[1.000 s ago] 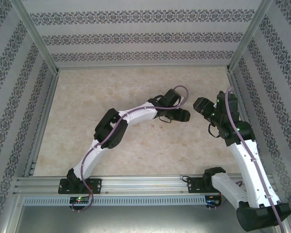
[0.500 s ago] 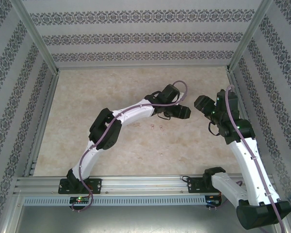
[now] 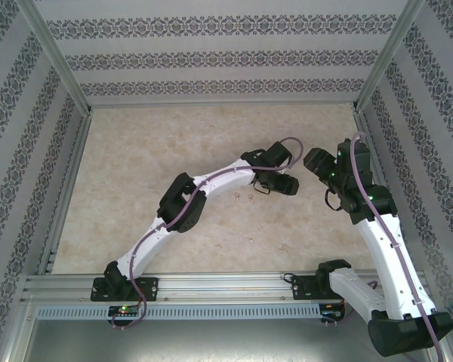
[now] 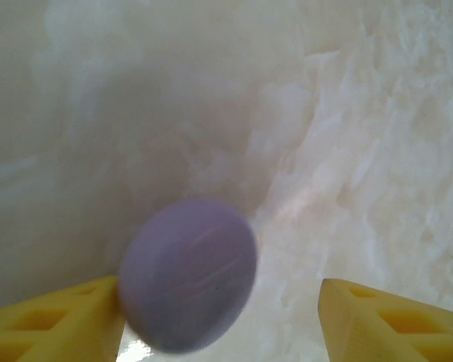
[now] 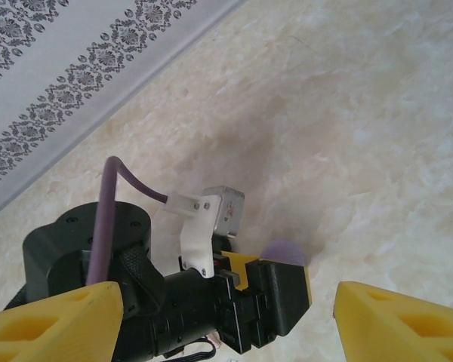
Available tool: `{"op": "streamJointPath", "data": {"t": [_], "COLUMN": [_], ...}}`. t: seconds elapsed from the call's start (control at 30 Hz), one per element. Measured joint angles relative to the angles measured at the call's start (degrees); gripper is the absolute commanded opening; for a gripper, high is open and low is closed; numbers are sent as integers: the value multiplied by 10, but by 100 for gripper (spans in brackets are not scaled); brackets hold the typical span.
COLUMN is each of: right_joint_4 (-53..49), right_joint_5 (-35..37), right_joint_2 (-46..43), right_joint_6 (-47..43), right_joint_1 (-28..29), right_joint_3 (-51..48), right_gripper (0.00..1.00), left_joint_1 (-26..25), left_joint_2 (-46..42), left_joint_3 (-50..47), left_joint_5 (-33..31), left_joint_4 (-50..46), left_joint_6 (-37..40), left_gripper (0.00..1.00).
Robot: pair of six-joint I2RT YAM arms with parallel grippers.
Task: Insert wireless bluetooth earbuds into charging case
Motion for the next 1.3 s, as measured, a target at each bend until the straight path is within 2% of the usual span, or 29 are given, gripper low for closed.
{"op": "streamJointPath", "data": {"t": [0.23,0.37,0.57,0.73,0.8,0.83,0.93,1.0,1.3], "right_joint_4": [0,0,-3,-4,-3,-3,0,3,18], "right_joint_5": [0,0,0,-2,-4,-4,-2,0,41], "right_joint_2": [0,0,-4,-3,5,11,39,62,209], "right_joint_6": [0,0,0,9,11,12,15,15,25], "right_joint_1": [0,0,0,0,0,2,18,40,179], "right_joint_3": [0,1,17,34,37,38,40,41,100], "right_gripper": [75,75,75,74,74,74,74,74,74], "left_joint_1": [-15,-21,-20,-9,5,16,58,88,187], "left_joint_2": [6,-13,-136,-296,-355,-382,-445,-476,-593], "left_joint_3": [24,-11,-132,-240,-286,-307,-364,-399,-535], "left_joint_5": [-80,-112,-160,-181,-177,-172,-156,-147,-134], "left_joint_4": [-59,-51,-7,74,101,114,145,161,191], "left_joint_6": [39,56,73,81,81,81,78,77,53], "left_gripper": [68,69,72,79,81,85,87,99,99]}}
